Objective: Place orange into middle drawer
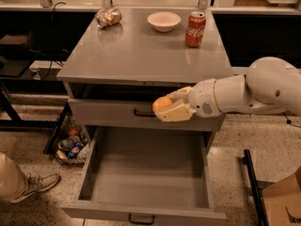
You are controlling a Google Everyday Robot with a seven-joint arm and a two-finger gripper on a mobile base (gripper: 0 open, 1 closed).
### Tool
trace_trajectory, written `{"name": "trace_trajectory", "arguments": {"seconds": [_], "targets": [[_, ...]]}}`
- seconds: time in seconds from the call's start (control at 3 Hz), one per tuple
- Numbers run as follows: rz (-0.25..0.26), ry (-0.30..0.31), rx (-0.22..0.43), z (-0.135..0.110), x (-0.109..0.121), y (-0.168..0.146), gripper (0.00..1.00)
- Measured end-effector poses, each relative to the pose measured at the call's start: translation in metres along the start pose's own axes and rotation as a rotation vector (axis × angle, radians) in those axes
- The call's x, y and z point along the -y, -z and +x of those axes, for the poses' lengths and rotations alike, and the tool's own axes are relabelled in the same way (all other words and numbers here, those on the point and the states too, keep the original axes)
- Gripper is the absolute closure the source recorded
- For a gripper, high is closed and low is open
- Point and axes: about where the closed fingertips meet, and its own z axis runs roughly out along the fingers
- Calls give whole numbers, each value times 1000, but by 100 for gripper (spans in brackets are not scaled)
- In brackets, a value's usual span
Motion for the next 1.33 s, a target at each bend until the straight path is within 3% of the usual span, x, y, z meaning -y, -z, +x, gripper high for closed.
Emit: {"name": "trace_trajectory", "arguments": {"seconds": [0.33,0.67,1.0,1.33], "targets": [[-5,-6,-7,4,-2,-3,100],[-28,-33,-40,24,-10,-18,100],[-88,-104,-67,71,-29,-67,100],[-123,-196,-56,135,-48,-151,100]]}}
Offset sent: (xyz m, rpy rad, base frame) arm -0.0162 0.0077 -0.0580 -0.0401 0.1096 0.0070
